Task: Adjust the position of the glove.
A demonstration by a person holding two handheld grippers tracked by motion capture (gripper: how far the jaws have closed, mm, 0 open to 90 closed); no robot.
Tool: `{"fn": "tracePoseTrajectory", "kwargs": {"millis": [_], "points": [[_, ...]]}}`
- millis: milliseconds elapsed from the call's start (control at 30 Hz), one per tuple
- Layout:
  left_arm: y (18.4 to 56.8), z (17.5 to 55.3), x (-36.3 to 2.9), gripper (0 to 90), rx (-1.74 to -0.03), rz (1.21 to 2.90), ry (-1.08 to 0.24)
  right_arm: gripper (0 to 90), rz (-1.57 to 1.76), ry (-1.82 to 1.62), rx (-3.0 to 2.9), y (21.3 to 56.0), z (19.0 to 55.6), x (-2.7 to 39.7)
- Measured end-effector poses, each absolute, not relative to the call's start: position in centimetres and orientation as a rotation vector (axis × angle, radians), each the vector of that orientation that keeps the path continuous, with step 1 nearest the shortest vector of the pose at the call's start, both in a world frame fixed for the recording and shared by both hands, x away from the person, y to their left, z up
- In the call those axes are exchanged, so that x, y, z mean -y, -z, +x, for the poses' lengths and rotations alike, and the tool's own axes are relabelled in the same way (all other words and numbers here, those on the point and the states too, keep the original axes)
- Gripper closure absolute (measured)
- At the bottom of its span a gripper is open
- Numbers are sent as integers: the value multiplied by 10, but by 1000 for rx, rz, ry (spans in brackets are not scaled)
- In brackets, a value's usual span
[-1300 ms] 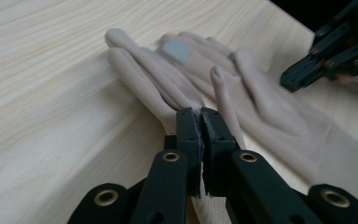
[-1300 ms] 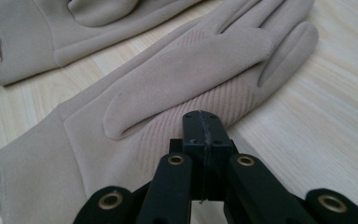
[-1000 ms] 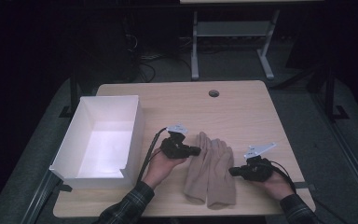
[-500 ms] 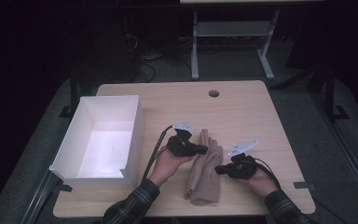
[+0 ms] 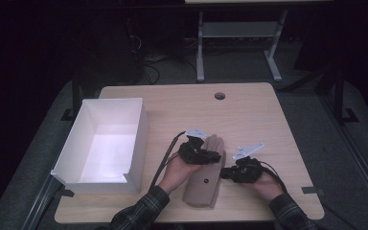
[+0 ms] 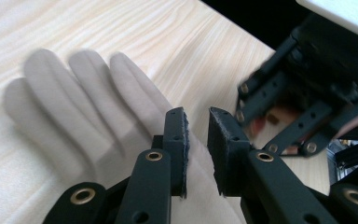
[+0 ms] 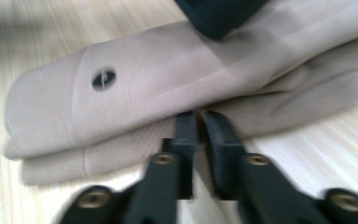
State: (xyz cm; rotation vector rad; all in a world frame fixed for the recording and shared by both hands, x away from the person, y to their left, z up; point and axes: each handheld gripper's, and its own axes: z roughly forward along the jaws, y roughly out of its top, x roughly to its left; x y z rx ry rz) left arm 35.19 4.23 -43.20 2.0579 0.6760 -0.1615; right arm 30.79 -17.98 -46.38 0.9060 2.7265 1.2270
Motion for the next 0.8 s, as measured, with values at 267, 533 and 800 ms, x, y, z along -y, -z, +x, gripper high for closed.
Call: {"fn": "tracePoseTrajectory", "kwargs": {"millis": [267, 533, 800], "points": [[444, 334, -30, 892, -629, 2120, 210, 472, 1042, -1146, -2551, 460, 314, 220], [463, 318, -16, 894, -587, 2251, 175, 309, 1149, -1078, -2452, 466, 322, 237], [461, 315, -22, 894, -557, 2301, 138, 256, 1178, -1003, -2436, 473, 326, 237]]}}
